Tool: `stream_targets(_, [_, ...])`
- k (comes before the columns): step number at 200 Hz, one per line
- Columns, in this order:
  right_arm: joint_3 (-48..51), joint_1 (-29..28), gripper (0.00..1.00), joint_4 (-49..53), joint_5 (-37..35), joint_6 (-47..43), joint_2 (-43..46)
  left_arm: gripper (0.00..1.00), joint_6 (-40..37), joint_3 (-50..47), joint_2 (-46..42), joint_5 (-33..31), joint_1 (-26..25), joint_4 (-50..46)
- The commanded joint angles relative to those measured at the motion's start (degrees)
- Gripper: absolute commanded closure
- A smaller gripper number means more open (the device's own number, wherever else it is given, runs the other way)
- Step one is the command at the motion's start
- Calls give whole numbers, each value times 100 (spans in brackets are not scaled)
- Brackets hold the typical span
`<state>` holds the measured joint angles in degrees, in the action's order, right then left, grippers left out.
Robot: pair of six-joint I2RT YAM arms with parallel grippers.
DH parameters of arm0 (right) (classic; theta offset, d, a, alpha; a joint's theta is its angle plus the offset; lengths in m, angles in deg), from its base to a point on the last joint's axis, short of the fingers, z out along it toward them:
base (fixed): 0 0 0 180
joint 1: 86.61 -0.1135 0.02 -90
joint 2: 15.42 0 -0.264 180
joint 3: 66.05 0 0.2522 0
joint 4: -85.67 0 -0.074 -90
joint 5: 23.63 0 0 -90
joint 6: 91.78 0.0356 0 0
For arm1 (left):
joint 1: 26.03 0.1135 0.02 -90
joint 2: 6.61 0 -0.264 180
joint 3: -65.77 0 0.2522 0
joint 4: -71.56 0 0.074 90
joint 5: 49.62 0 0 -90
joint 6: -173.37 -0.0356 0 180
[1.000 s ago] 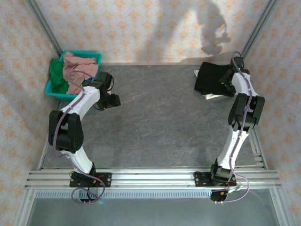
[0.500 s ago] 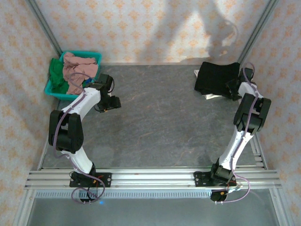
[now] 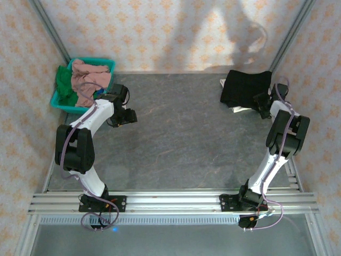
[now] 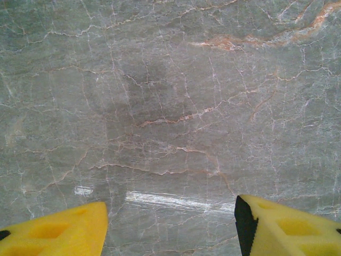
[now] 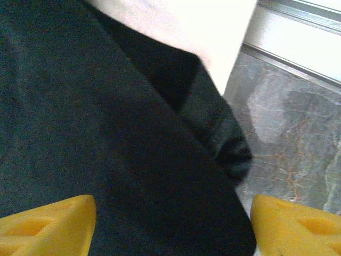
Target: Fold and stack the t-shirts
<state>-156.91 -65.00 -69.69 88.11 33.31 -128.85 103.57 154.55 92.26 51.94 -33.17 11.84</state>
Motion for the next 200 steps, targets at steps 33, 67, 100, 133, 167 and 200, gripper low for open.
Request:
stream_targets(33, [554,68,24,-766,-39,302,352,35,-148,-22,-85,-129,-34,-19])
stream_targets(67, [258,68,50,-607,-230,252,166,35,-171,10,-137,-176,-34,-80])
stream_targets(100, [-169,63,73,-259,-451,-29,61,35,-176,-23,-216,-237,-39,-104])
stream_targets(133, [-586,72,83,106,-400,-313,-58,35,-190,-43,-285,-293,-34,-143])
stream_targets(167, [-564,69,49,443,-162,-321,-127,35,-193,-101,-341,-338,-33,-133])
stream_targets(200, [-33,68,37,-78,-59,-170,-121,35,-228,-86,-283,-320,-33,-131])
